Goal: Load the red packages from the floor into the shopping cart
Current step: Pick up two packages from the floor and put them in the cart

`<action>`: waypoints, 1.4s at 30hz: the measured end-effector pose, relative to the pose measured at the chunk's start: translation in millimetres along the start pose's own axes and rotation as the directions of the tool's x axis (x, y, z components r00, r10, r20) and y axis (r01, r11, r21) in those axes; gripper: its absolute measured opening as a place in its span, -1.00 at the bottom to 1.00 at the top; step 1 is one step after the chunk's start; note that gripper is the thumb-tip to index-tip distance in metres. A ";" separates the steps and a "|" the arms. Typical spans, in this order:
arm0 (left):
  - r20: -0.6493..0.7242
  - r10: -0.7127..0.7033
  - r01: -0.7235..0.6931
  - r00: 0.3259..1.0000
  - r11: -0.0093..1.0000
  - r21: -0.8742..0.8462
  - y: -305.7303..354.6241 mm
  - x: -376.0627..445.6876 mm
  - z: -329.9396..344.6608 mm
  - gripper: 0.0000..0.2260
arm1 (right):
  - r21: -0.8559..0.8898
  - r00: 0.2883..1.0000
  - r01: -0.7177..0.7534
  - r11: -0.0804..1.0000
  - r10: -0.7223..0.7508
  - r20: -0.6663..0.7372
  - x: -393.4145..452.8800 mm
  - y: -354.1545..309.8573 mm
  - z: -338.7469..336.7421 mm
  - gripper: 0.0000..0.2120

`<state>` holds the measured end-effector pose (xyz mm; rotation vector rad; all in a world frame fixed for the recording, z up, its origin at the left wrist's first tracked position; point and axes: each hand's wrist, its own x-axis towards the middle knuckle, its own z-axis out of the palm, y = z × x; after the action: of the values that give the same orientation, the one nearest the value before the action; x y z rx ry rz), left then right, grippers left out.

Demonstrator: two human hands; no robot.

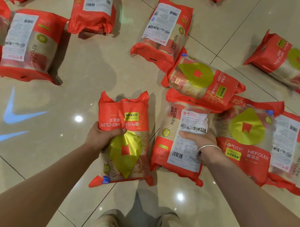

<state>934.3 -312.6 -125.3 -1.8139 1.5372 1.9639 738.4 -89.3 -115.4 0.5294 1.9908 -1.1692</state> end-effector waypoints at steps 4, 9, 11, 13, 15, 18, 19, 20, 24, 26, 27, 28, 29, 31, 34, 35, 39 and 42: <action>0.029 0.057 -0.057 0.998 0.998 0.004 21.4 -7.0 0.6 -0.24 | -0.032 0.992 0.123 0.992 -0.122 0.032 -2.9 -12.9 1.9 -0.34; 0.050 0.103 -0.100 0.993 0.994 -0.050 67.8 -37.6 -16.1 -0.30 | -0.049 0.959 0.258 0.965 -0.250 0.131 -45.8 -71.1 -9.8 -0.50; 0.056 0.105 -0.101 0.993 0.993 -0.069 95.2 -61.0 -28.2 -0.28 | -0.053 0.947 0.286 0.957 -0.274 0.169 -74.2 -100.0 -15.3 -0.53; 0.049 0.122 -0.118 0.991 0.990 -0.071 126.5 -89.6 -43.2 -0.25 | -0.064 0.939 0.298 0.952 -0.281 0.197 -108.1 -130.3 -20.3 -0.52; 0.033 0.138 -0.135 0.990 0.987 -0.086 160.2 -123.1 -61.5 -0.22 | -0.085 0.928 0.316 0.945 -0.289 0.233 -147.4 -162.6 -26.7 -0.56; 0.023 0.166 -0.163 0.986 0.981 -0.101 215.8 -187.0 -93.3 -0.34 | -0.116 0.902 0.360 0.926 -0.314 0.295 -219.8 -219.1 -35.1 -0.53; 0.020 0.172 -0.169 0.985 0.980 -0.106 234.9 -210.5 -105.5 -0.36 | -0.118 0.892 0.377 0.919 -0.326 0.313 -244.9 -239.2 -38.1 -0.52; 0.014 0.176 -0.173 0.984 0.978 -0.113 254.2 -234.7 -118.9 -0.34 | -0.118 0.882 0.394 0.911 -0.339 0.326 -272.2 -260.6 -40.3 -0.53; -0.044 0.184 -0.189 0.982 0.971 -0.149 330.3 -335.4 -178.1 -0.18 | -0.111 0.838 0.455 0.884 -0.383 0.388 -384.0 -346.3 -49.7 -0.48; -0.070 0.197 -0.207 0.978 0.960 -0.186 368.8 -384.8 -206.4 -0.19 | -0.084 0.815 0.476 0.876 -0.403 0.416 -438.3 -386.3 -52.8 -0.44; -0.075 0.212 -0.224 0.974 0.954 -0.201 388.5 -409.0 -220.4 -0.25 | -0.078 0.805 0.490 0.868 -0.416 0.423 -463.9 -405.5 -53.6 -0.40; -0.081 0.233 -0.246 0.969 0.946 -0.211 407.0 -433.3 -234.5 -0.32 | -0.082 0.794 0.507 0.858 -0.428 0.431 -489.7 -424.5 -53.9 -0.35; -0.089 0.252 -0.266 0.964 0.939 -0.218 424.8 -457.1 -248.2 -0.37 | -0.085 0.780 0.529 0.844 -0.444 0.442 -515.0 -442.8 -53.8 -0.31; -0.106 0.297 -0.314 0.949 0.924 -0.218 456.1 -501.5 -276.3 -0.31 | -0.073 0.742 0.572 0.817 -0.477 0.470 -563.0 -475.4 -53.5 -0.30; -0.145 0.375 -0.398 0.916 0.895 -0.201 487.6 -562.4 -317.8 -0.28 | -0.031 0.666 0.634 0.772 -0.526 0.528 -632.9 -512.8 -48.5 -0.41; -0.164 0.384 -0.413 0.909 0.886 -0.210 494.1 -580.8 -329.4 -0.29 | -0.022 0.639 0.656 0.755 -0.539 0.549 -654.5 -521.6 -46.6 -0.45; -0.279 0.400 -0.471 0.873 0.840 -0.270 502.2 -646.5 -366.8 -0.40 | 0.040 0.530 0.711 0.702 -0.572 0.626 -724.7 -547.4 -36.4 -0.57; -0.382 0.392 -0.513 0.837 0.803 -0.301 492.2 -686.0 -391.5 -0.34 | 0.039 0.446 0.759 0.650 -0.563 0.695 -759.2 -560.7 -20.6 -0.54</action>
<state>1120.1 -444.5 777.0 -2.1364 1.9461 2.4572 834.7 -332.8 791.6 -0.8598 1.6606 -1.2310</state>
